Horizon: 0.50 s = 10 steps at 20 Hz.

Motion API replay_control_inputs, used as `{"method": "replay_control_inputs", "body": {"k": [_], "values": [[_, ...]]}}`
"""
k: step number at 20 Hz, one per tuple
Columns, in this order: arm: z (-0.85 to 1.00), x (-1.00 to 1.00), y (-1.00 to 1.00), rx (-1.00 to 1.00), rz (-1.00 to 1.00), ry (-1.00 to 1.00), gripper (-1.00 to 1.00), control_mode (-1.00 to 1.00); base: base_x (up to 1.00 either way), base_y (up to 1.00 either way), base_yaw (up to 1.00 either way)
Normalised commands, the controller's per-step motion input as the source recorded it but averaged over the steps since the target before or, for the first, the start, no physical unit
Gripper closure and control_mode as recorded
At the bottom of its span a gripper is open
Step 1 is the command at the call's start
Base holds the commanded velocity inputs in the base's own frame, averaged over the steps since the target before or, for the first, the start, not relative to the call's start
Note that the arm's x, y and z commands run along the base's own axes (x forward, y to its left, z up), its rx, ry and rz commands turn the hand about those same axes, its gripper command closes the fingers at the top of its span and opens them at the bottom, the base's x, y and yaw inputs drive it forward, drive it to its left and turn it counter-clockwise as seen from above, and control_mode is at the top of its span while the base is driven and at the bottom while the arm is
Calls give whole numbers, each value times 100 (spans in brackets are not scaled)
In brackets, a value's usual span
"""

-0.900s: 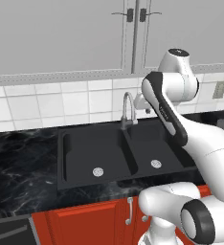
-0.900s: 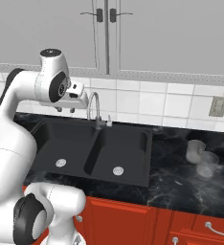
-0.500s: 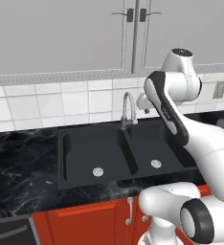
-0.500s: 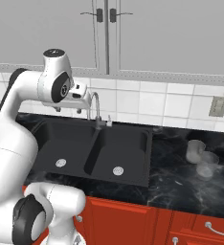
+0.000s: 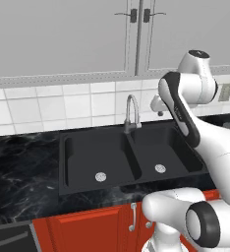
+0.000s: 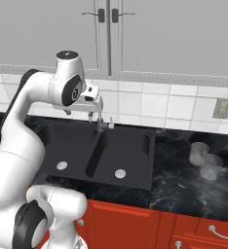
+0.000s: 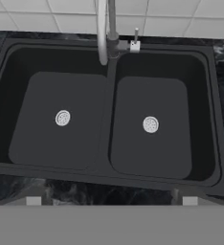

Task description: Place the glass cup in the left basin and the glass cup in the right basin of the sink.

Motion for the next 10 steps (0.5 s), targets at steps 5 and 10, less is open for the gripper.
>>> {"method": "replay_control_inputs", "body": {"k": [5,10], "values": [[0,0,-40,0,0,0,-100,-100,0,0,0],[0,0,-43,0,0,0,-100,-100,0,0,0]]}}
